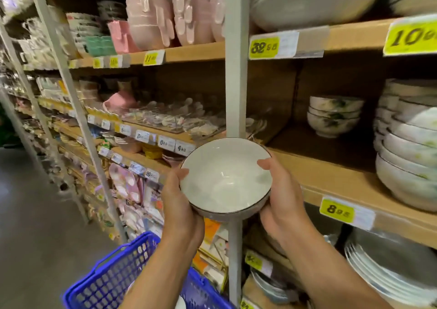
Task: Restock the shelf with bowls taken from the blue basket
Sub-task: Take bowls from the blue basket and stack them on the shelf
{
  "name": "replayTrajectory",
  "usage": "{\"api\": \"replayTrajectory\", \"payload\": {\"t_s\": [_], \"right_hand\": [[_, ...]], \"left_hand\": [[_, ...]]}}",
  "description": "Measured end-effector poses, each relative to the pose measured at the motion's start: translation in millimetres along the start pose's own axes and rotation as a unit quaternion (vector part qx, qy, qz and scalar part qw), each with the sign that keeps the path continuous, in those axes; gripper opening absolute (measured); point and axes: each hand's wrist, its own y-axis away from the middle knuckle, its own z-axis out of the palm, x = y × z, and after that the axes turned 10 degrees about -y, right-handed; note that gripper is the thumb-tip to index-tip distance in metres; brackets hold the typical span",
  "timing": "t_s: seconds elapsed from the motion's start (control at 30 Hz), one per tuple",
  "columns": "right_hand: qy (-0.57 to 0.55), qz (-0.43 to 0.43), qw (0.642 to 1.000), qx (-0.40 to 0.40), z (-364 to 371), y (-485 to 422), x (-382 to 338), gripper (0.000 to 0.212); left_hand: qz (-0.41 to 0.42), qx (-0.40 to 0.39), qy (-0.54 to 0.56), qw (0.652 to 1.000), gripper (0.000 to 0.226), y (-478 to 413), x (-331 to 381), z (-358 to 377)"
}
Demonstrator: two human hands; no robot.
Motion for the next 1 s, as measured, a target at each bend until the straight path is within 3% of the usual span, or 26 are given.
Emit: {"api": "replayTrajectory", "payload": {"t_s": [0.27, 0.43, 0.57, 0.83, 1.0], "right_hand": [[0.002, -0.078, 0.982, 0.175, -29, 22, -40, 0.026], [0.002, -0.076, 0.959, 0.271, -55, 15, -71, 0.026], [-0.008, -0.077, 0.954, 0.288, -71, -10, -85, 0.017], [0.025, -0.054, 0.955, 0.289, -89, -69, -89, 0.02], [0.061, -0.06, 0.953, 0.289, -104, -90, -87, 0.025]], "left_hand": [[-0.106, -0.154, 0.003, 0.982, 0.03, -4, -20, 52], [-0.14, -0.196, -0.062, 0.968, 0.029, -4, -32, 93], [-0.173, -0.226, -0.11, 0.952, 0.032, -17, -40, 121], [-0.187, -0.155, -0.106, 0.964, 0.048, -57, -58, 153], [-0.181, -0.153, -0.106, 0.966, 0.041, -73, -68, 168]]}}
